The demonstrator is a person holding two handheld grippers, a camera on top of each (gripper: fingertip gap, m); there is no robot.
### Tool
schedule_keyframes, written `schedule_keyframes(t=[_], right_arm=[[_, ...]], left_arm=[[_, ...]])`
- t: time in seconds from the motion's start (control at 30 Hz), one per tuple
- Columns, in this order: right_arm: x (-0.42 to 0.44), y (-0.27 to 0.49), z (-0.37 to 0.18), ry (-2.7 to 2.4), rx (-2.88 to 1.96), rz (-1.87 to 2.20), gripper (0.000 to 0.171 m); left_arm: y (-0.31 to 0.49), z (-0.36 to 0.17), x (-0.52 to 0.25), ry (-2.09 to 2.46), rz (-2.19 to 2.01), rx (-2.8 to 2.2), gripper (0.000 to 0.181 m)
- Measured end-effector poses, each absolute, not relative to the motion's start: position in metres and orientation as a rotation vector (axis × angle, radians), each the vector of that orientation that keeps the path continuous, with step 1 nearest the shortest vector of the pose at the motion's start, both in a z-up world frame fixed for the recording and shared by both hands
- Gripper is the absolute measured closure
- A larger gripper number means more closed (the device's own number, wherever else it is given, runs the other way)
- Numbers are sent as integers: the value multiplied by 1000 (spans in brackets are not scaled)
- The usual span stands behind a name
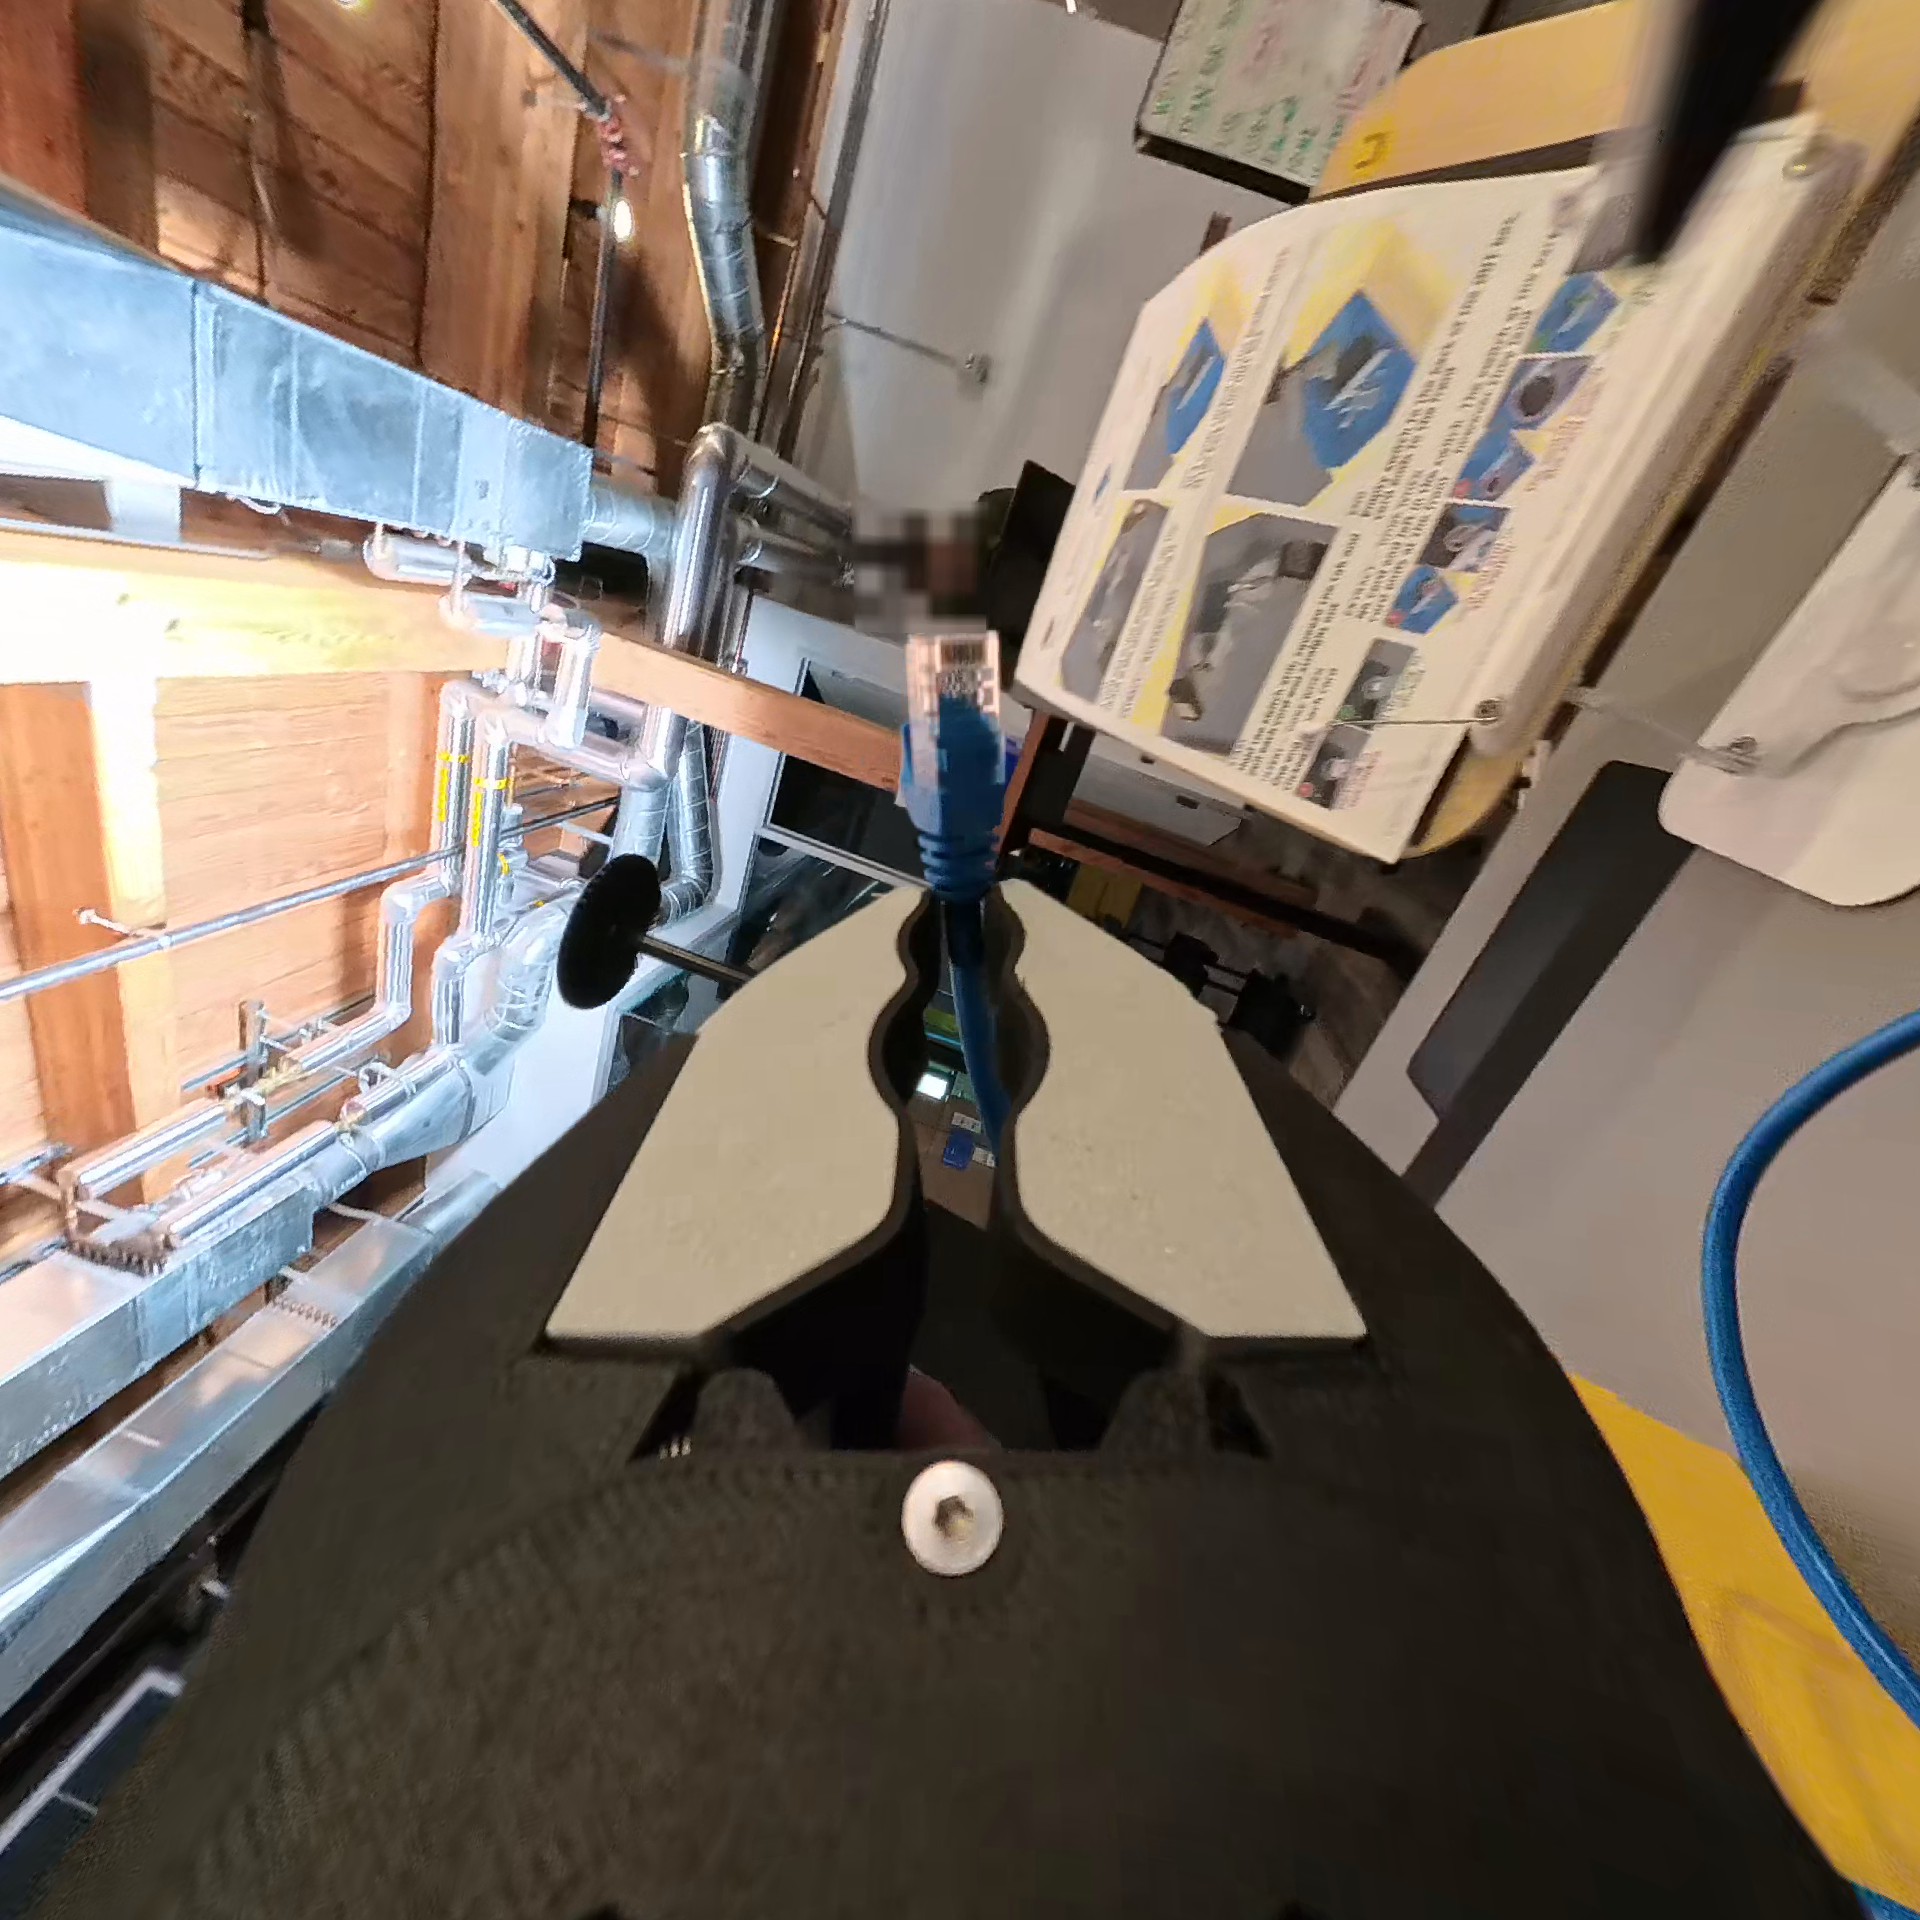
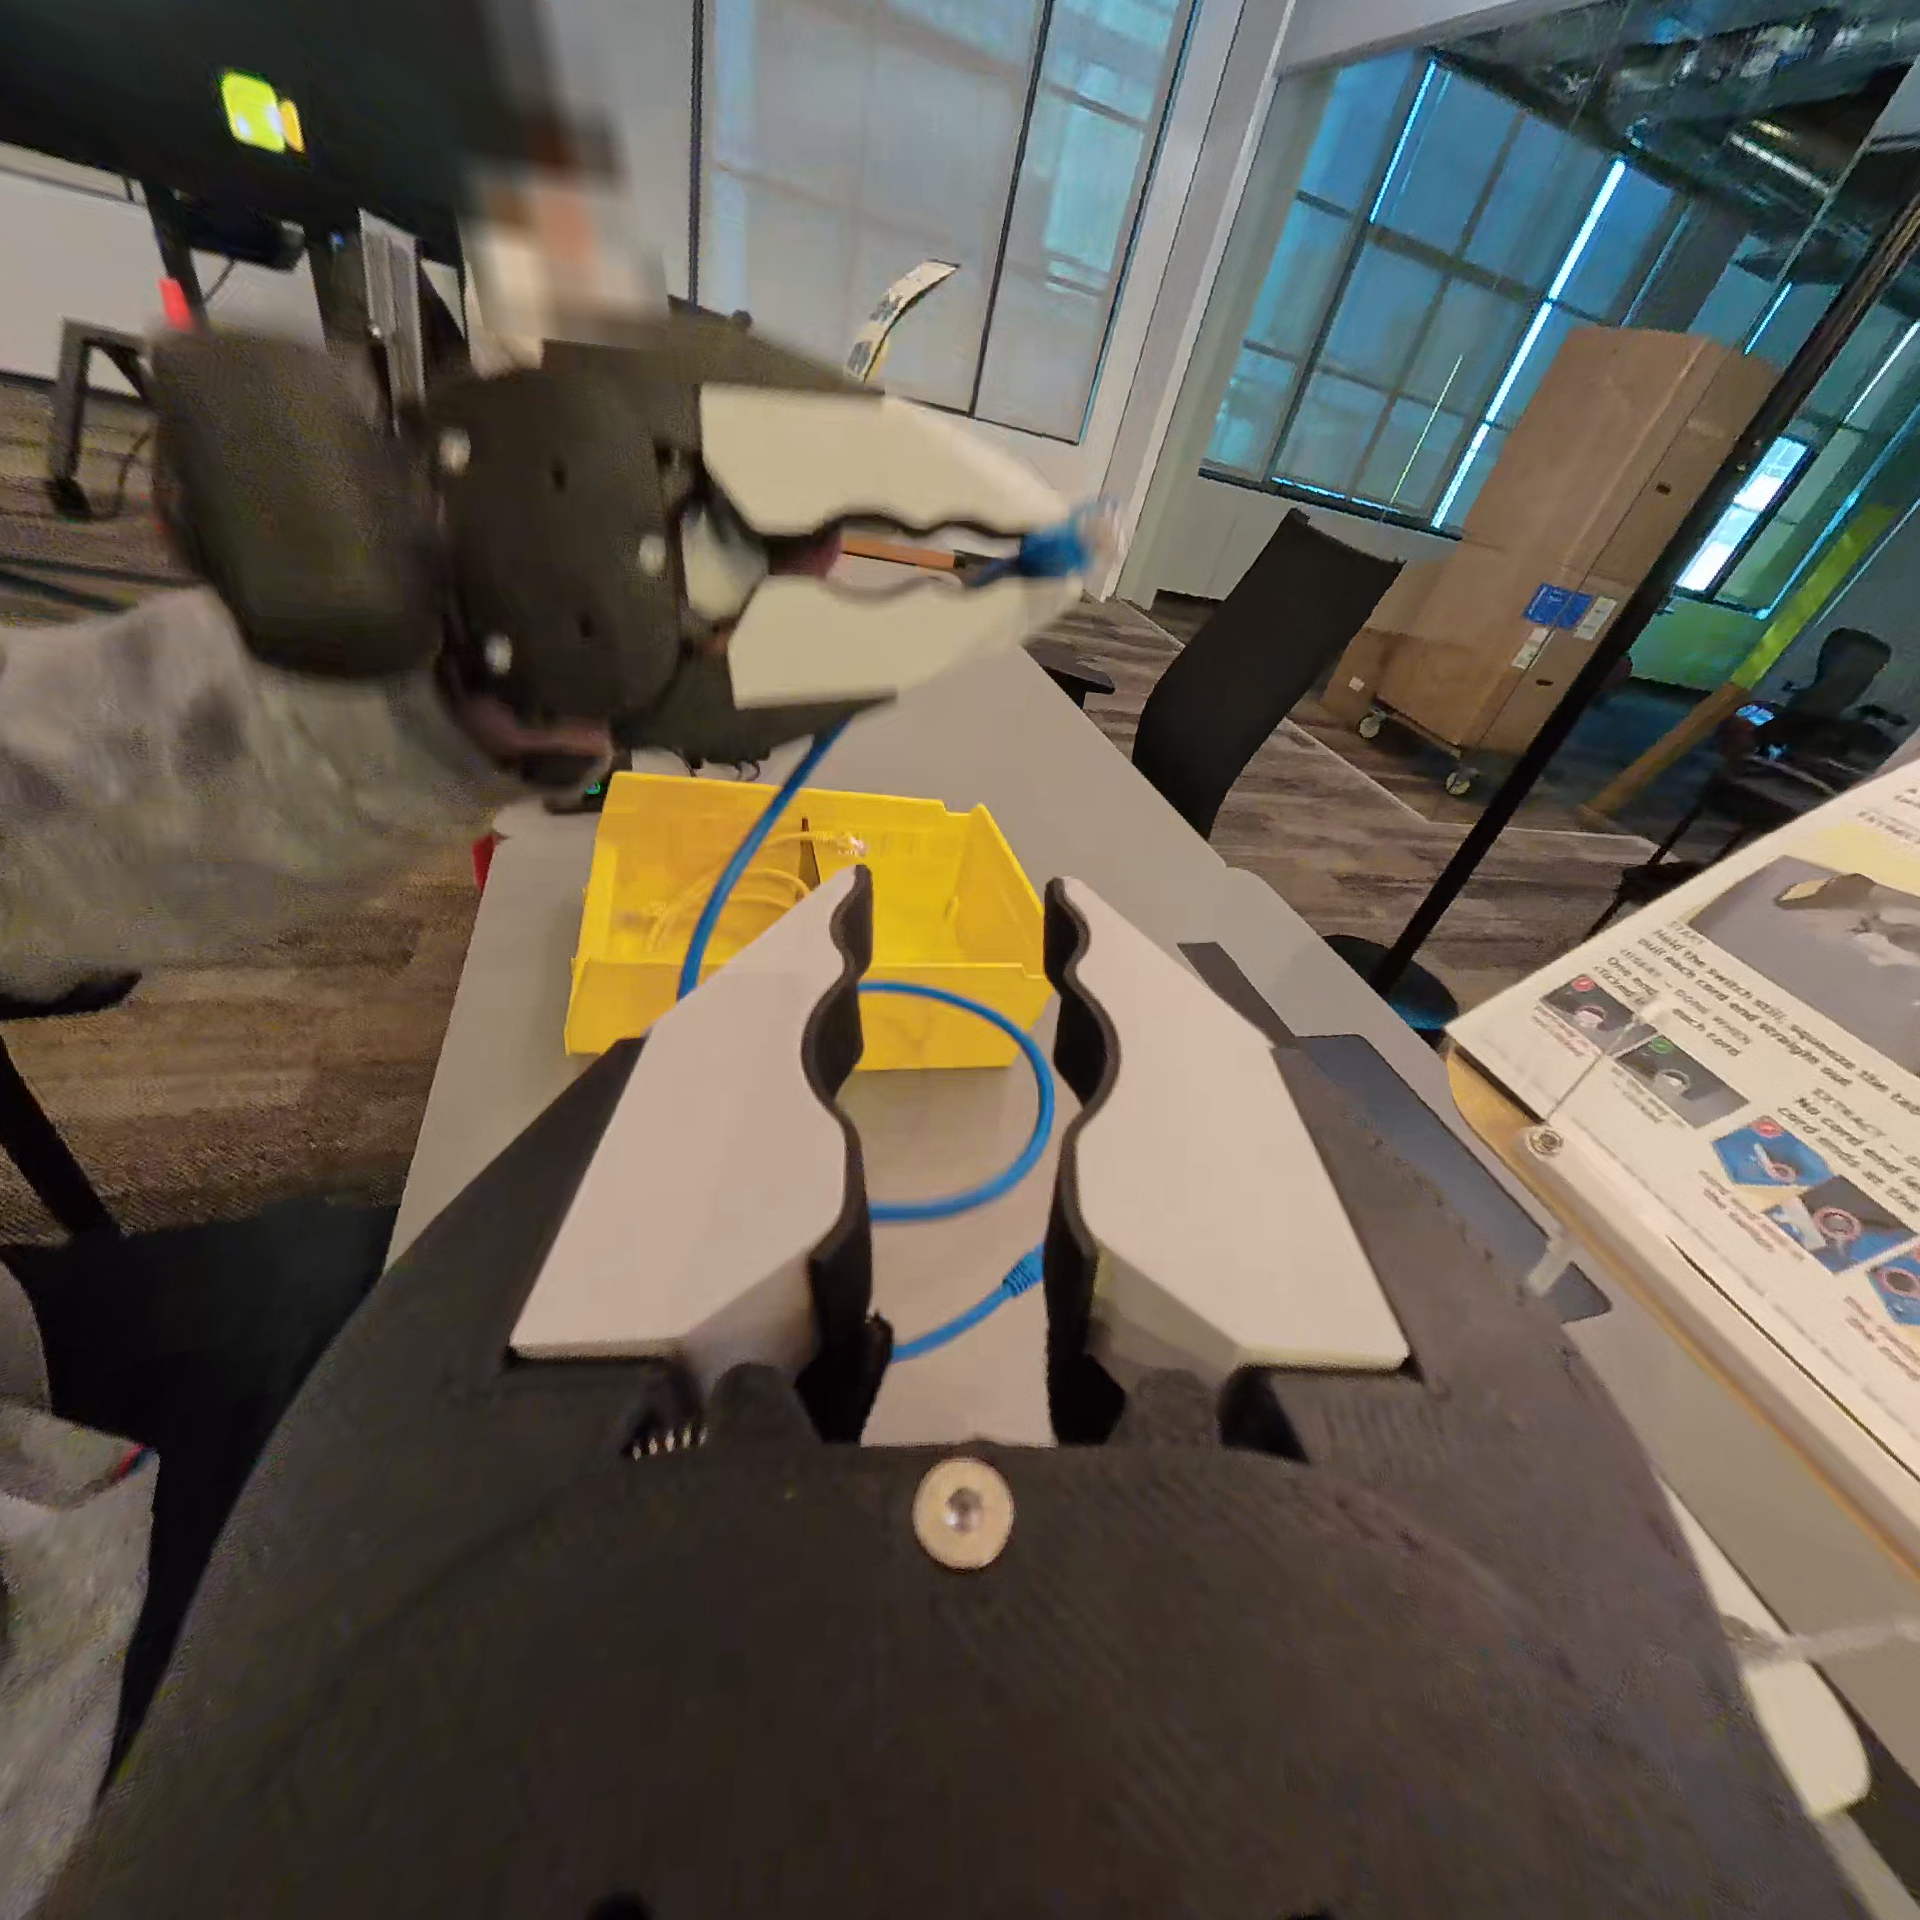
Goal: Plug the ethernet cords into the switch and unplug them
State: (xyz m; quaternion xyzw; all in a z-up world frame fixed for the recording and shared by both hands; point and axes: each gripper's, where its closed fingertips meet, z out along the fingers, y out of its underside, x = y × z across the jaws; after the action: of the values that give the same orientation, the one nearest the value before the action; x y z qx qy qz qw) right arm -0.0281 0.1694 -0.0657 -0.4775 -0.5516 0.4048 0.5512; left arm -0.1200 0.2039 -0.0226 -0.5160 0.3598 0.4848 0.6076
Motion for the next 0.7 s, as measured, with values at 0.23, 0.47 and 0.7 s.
schedule_keyframes(t=[0.23,0.47,0.7], right_arm=[[-62,186,-73,-1189,-1301,1197,132],[-80,191,-102,-1149,-1407,1395,139],[-82,201,-119,-1143,-1449,1409,161]], left_arm=[[215,-72,-103,917,1231,-1112,174],[217,-103,-98,977,1241,-1050,174],[220,-118,-95,1021,1219,-1034,173]])
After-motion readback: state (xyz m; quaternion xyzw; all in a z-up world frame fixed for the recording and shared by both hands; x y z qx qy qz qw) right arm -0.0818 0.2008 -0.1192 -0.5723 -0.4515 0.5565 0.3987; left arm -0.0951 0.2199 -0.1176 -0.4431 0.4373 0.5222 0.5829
